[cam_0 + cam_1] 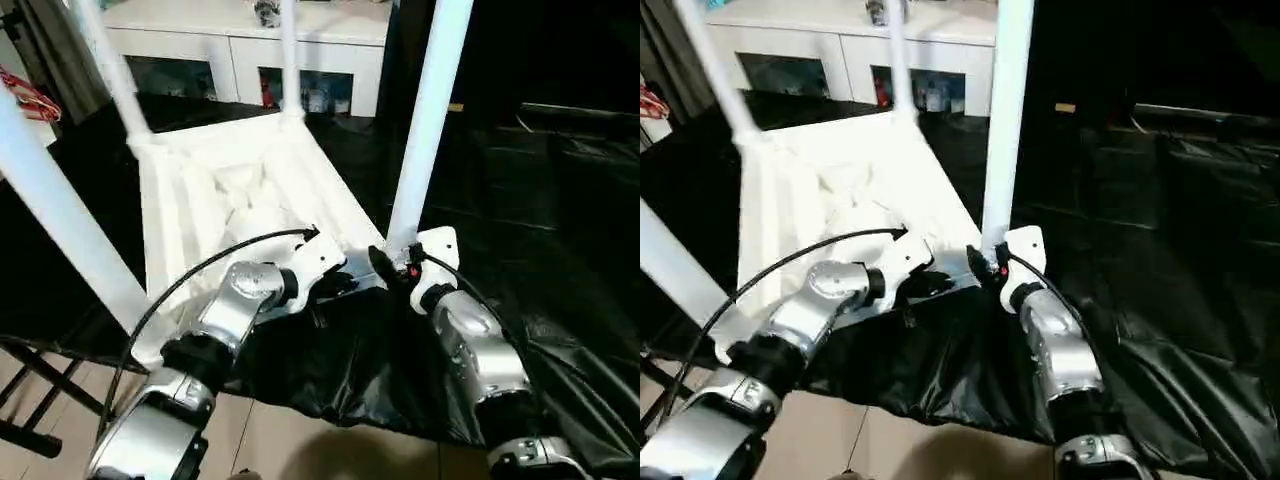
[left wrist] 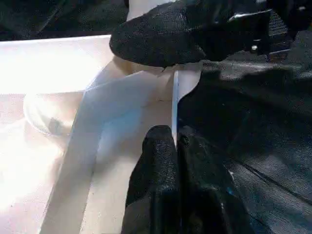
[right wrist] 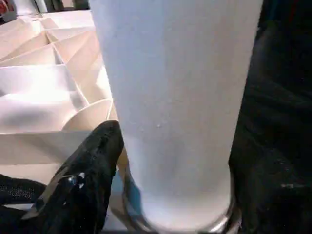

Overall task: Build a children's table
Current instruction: Rotate leg to tighten

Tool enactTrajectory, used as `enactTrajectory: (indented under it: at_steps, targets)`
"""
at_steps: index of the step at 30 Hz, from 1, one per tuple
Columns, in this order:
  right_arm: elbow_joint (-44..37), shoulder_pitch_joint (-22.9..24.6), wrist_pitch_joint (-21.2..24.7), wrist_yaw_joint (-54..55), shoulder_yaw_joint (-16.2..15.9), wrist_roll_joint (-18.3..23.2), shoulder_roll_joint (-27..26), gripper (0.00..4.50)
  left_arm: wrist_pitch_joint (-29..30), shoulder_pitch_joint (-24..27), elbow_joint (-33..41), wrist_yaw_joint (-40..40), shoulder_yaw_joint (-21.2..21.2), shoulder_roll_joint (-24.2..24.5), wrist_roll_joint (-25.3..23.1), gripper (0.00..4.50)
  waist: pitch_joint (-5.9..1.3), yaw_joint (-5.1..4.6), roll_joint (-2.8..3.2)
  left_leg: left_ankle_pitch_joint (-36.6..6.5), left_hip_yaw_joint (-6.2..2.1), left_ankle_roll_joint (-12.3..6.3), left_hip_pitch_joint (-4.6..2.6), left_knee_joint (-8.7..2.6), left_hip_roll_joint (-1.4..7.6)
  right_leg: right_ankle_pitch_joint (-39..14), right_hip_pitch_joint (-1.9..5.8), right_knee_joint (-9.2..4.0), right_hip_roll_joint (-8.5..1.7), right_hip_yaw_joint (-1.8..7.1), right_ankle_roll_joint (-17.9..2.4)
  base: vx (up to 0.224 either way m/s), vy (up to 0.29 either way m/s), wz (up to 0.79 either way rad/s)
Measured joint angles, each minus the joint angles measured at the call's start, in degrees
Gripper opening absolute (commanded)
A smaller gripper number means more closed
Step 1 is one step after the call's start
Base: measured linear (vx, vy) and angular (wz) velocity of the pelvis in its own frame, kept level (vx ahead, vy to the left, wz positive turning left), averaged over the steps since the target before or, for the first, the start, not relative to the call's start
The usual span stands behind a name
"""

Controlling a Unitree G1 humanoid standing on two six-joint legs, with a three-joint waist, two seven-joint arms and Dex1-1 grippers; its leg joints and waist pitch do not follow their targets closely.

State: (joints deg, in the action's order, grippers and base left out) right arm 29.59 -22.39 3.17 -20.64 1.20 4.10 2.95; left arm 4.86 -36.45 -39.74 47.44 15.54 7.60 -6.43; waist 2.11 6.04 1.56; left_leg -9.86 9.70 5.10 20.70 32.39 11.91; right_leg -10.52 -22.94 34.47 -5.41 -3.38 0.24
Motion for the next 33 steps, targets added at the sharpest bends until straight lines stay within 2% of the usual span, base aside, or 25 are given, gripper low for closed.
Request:
enactTrajectory:
  at_steps: [2, 6, 9, 13, 19, 21, 22, 26, 28, 33]
  targets:
    - [-0.31, 0.35, -0.58, -2.34, -0.37, -0.03, 0.94, 3.75, -0.02, 0.26, 0.78, 1.00, 0.07, 0.46, 0.02, 0.00, -0.01, -0.04, 0.14, 0.00, 0.00, 0.00, 0.19, 0.01, 0.01, -0.03, -0.04, -0.07, 0.03, -0.01, 0.04, 0.000, 0.000, 0.00]
    - [-0.31, 0.36, -1.26, -7.55, -1.74, -0.02, 3.35, 3.75, -0.13, 0.40, 1.58, 3.49, 0.14, 1.64, 0.04, 0.00, 0.00, -0.34, 0.25, 0.00, 0.04, -0.01, 0.26, 0.02, 0.01, -0.03, -0.09, -0.11, 0.06, -0.01, 0.04, 0.000, 0.000, 0.00]
    - [-0.89, 0.62, -1.40, -15.56, -3.87, 0.22, 7.62, 3.75, -1.86, 0.84, 2.12, 6.96, 0.52, 3.69, 0.69, 0.00, 0.03, -0.41, 0.31, 0.00, 0.04, -0.01, 0.30, 0.02, 0.02, -0.03, -0.11, -0.19, 0.07, -0.08, 0.04, 0.000, 0.000, 0.00]
    - [-3.45, 2.00, -0.09, -30.65, -6.19, 3.14, 14.23, 3.75, -4.18, 1.24, 2.46, 15.03, 0.99, 7.59, 2.84, 0.00, 0.10, 0.02, 0.46, -0.01, 0.01, -0.04, 0.33, 0.12, 0.07, -0.02, -0.12, -0.31, 0.07, -0.22, 0.02, 0.000, 0.000, 0.00]
    - [-4.76, 1.92, 2.47, -41.96, -7.91, 5.65, 18.09, 3.75, -6.48, 1.29, 2.26, 21.98, 1.39, 10.19, 3.36, 0.00, 0.15, 1.12, 0.36, -0.01, 0.03, -0.05, 0.37, 0.26, 0.09, -0.01, -0.10, -0.27, 0.02, -0.24, 0.00, 0.000, 0.000, 0.00]
    - [-4.76, 1.76, 3.06, -44.07, -8.22, 6.29, 18.71, 3.75, -7.32, 1.29, 2.10, 23.13, 1.56, 10.80, 3.49, 0.00, 0.19, 1.33, 0.26, 0.00, 0.04, -0.06, 0.37, 0.29, 0.09, -0.01, -0.10, -0.22, 0.01, -0.23, 0.00, 0.000, 0.000, 0.00]
    - [-4.74, 1.74, 3.09, -44.79, -8.39, 6.40, 18.89, 3.50, -7.78, 1.28, 1.87, 23.61, 1.66, 11.18, 3.66, 0.00, 0.18, 1.43, 0.20, 0.00, 0.05, -0.06, 0.36, 0.30, 0.10, -0.01, -0.10, -0.20, 0.01, -0.23, 0.00, 0.000, 0.000, 0.00]
    - [-4.09, 0.89, 2.84, -46.84, -9.15, 6.21, 19.36, 3.30, -9.83, 1.06, 0.51, 25.54, 1.68, 12.47, 4.28, 0.00, 0.18, 2.02, 0.20, 0.00, 0.06, -0.05, 0.33, 0.31, 0.11, -0.02, -0.14, -0.10, 0.01, -0.22, 0.01, 0.000, 0.000, 0.00]
    - [-3.59, 0.64, 2.30, -46.77, -9.25, 6.07, 18.90, 3.05, -10.32, 1.03, 0.25, 25.77, 1.68, 12.51, 4.25, 0.00, 0.18, 2.08, 0.18, 0.01, 0.06, -0.04, 0.34, 0.32, 0.12, -0.02, -0.15, -0.06, 0.01, -0.22, 0.01, 0.000, 0.000, 0.00]
    - [-2.54, 0.39, 1.08, -46.58, -9.16, 6.00, 18.03, 3.05, -10.42, 0.98, 0.20, 26.09, 1.68, 12.53, 4.26, 0.00, 0.18, 2.10, 0.10, 0.01, 0.07, -0.04, 0.33, 0.33, 0.13, -0.02, -0.17, -0.02, 0.01, -0.22, 0.01, 0.000, 0.000, 0.00]
